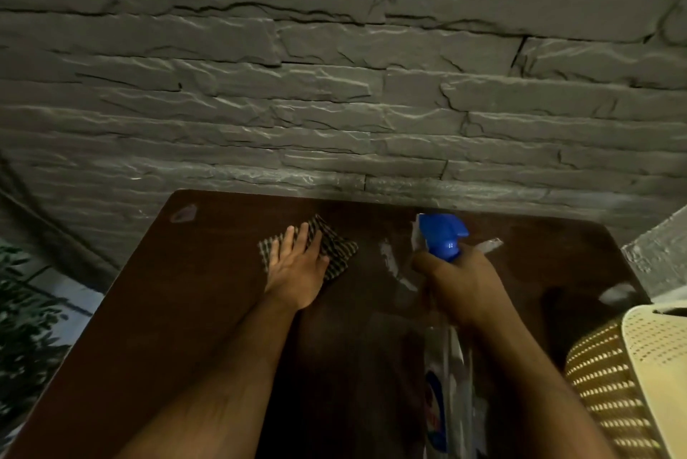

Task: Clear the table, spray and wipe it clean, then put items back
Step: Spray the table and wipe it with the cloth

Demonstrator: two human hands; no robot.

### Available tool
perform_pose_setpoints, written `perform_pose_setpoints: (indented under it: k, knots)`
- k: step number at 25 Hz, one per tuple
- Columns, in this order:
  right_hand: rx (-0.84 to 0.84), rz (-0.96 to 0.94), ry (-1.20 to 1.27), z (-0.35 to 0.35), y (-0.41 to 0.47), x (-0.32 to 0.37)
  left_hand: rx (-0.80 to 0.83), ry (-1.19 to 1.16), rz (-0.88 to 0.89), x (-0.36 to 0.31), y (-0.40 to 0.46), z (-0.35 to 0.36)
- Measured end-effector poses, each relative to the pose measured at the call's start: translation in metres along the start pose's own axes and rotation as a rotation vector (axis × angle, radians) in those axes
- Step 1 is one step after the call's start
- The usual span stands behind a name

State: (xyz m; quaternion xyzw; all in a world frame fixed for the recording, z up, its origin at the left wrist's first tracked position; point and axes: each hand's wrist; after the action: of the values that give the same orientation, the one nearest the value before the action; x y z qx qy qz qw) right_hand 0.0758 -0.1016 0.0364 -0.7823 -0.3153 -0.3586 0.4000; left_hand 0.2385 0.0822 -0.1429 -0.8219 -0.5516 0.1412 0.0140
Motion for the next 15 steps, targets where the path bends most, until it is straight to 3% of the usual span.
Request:
perform_pose_setpoints:
  k: [8, 12, 15]
  knots:
    - [-0.062, 0.011, -0.050, 0.005, 0.028, 0.024, 0.002, 0.030, 0.051, -0.009, 0.043, -0.012]
    - [-0.122, 0.118, -0.064, -0.002, 0.025, 0.016, -0.001, 0.028, 0.065, -0.010, 0.055, -0.015]
    - [-0.039, 0.218, -0.096, -0.005, 0.011, 0.005, 0.003, 0.019, 0.059, -0.010, 0.064, -0.014]
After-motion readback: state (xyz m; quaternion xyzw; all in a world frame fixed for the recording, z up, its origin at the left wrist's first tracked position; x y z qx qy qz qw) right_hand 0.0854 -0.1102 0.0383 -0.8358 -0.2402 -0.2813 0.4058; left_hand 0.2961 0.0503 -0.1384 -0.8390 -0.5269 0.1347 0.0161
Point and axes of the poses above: each hand's wrist, its own y-axis towards the middle knuckle, its own z-axis out of the palm, x = y × z, and after that the axes turned 1 degree about -x, right-handed
